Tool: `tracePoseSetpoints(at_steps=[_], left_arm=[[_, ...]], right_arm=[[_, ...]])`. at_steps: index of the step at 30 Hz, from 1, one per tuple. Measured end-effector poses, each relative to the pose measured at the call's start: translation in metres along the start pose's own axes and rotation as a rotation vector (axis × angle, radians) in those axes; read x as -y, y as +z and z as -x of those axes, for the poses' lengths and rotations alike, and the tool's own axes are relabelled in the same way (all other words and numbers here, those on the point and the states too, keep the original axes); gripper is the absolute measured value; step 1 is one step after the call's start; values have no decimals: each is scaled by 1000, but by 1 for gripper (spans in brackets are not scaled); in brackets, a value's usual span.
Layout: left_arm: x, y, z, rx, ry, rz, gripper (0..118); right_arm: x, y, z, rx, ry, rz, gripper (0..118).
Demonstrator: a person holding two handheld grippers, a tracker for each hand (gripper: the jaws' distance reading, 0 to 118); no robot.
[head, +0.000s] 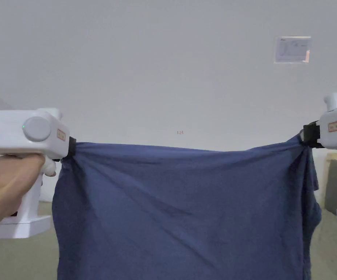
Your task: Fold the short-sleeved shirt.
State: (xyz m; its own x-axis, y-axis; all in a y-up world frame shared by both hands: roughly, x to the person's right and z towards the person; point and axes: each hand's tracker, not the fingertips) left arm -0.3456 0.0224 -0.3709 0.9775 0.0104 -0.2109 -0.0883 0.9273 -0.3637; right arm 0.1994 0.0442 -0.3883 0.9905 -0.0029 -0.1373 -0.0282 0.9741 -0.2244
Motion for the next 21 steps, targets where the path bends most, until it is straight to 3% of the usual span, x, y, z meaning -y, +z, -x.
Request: tracePoseSetpoints(at_steps=[12,21], left_arm=[[-37,-47,-12,-82,-69,-3,0],[-92,-115,-34,-132,-109,-50,0]], right_arm=[[-33,-79,17,32,57,-1,2],[-90,-157,9,88,90,-37,2]])
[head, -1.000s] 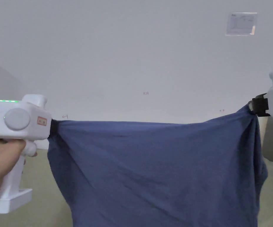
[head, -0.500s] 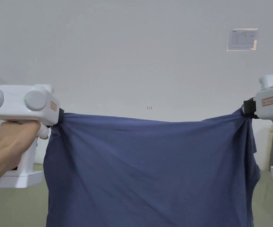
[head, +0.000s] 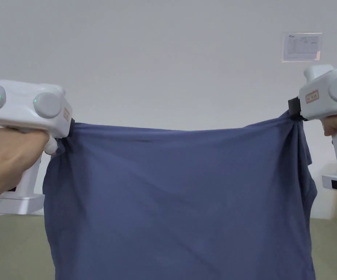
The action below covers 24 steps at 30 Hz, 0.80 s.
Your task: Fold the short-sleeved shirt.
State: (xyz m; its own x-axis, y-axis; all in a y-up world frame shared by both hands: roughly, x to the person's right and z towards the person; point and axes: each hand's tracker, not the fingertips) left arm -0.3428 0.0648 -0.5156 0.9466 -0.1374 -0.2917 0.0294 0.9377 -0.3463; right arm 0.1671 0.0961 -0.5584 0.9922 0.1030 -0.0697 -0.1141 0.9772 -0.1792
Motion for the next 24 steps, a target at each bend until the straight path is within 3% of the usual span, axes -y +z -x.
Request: tracePoseSetpoints(at_steps=[12,18,24], left_arm=[[-30,-88,-31,-51,27,-58,0],[9,-135,-44,-16,46,-22,0],[84,-171,-63,17,13,111,0]], right_arm=[[-25,-93,5,49,24,-34,2],[5,-126,11,62,28,-10,2],[84,-152,12,48,35,121,2]])
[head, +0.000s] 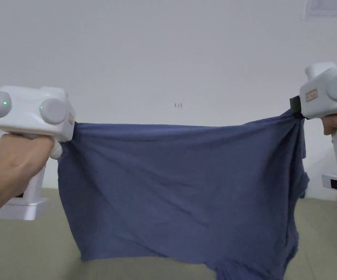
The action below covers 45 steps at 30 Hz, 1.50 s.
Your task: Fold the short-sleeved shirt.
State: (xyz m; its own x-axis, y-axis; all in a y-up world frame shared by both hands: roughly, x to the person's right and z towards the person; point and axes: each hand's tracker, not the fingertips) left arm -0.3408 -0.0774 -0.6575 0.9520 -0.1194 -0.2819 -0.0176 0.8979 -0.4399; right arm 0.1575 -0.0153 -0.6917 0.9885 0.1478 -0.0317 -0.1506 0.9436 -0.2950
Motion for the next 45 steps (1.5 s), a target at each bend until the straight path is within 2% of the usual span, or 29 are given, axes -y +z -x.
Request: tracePoseSetpoints(at_steps=[4,5,8,9,14,17,22,24,34,45], left_arm=[[63,-15,-8,24,-56,88,0],[78,-15,-6,33,-44,88,0],[128,-10,1,54,-49,151,0],[145,-5,5,56,-49,161,0],[227,37,25,88,-90,247,0],[272,71,40,107,-86,294,0],[348,117,64,124,-87,346,0],[371,137,71,138,-73,371,0],[442,219,97,165,8,396,0],[471,233,89,160,-2,432,0]], right_arm=[[78,-5,8,-49,-47,100,2],[94,-3,10,-57,-28,136,2],[153,18,16,-91,-54,179,2],[172,26,18,-88,-41,216,2],[260,88,27,-136,-10,327,2],[305,124,23,-158,-66,353,2],[371,198,22,-210,-50,424,2],[391,224,22,-213,-35,425,2],[461,307,3,-217,-115,484,2],[479,311,2,-206,-116,512,2]])
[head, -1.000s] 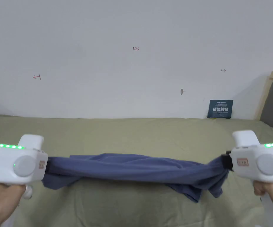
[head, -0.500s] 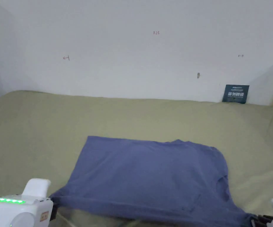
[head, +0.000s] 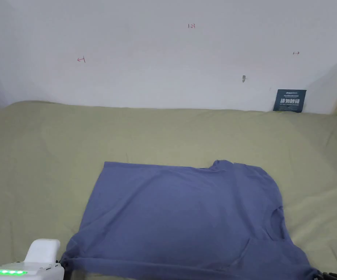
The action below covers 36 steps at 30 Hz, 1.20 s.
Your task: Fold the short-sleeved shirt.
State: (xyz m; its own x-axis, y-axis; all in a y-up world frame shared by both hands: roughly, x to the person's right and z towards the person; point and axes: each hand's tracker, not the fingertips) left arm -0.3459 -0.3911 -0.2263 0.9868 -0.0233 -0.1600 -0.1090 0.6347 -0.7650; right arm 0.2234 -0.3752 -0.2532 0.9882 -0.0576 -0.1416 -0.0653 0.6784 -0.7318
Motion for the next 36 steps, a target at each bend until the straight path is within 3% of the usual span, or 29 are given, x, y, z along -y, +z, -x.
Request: tracePoseSetpoints(at_steps=[2,3,4,5,6,8,9,10,17,18,19,20,21,23,27,30,31,32,33,36], left_arm=[[1,0,0,2,4,-2,0],[0,0,0,5,12,-9,3],[0,1,0,7,20,-15,19],[-2,4,1,8,28,-27,58],[-3,6,2,25,38,-43,115],[-6,9,4,52,77,-44,114],[-7,15,3,83,99,-144,113],[-12,9,1,58,81,-87,113],[-9,50,-2,50,68,-151,112],[-11,47,-3,41,68,-147,103],[-9,50,-2,35,65,-151,78],[-7,50,-2,27,59,-155,33],[-4,45,0,14,60,-124,0],[-2,41,11,14,75,-119,0],[8,32,18,28,121,-61,0],[11,21,23,69,104,6,1],[13,16,23,91,112,19,20],[14,11,23,108,125,22,64],[14,5,23,106,128,40,117],[12,-14,18,107,121,63,114]], right_arm=[[0,-2,0,-4,1,11,3],[0,-4,0,-8,-2,18,11],[0,-3,0,-13,-10,19,25],[-1,-2,2,-13,-17,17,46],[-1,0,3,-7,-26,1,61],[-3,4,3,-39,-42,-41,62],[-6,6,5,-5,-46,-40,62],[-8,8,6,2,-46,-48,62],[-14,21,10,4,-77,-116,58],[-13,23,11,-10,-82,-117,35],[-10,25,13,5,-80,-136,1],[-7,26,15,84,-58,-197,1],[-3,26,16,42,-45,-156,1],[1,25,13,-1,-63,-123,1],[6,24,15,23,-35,-120,1],[8,21,9,8,-82,-106,1],[7,21,7,10,-81,-105,1],[8,19,7,12,-78,-100,1],[9,19,8,16,-74,-95,1],[9,24,11,14,-65,-84,1]])
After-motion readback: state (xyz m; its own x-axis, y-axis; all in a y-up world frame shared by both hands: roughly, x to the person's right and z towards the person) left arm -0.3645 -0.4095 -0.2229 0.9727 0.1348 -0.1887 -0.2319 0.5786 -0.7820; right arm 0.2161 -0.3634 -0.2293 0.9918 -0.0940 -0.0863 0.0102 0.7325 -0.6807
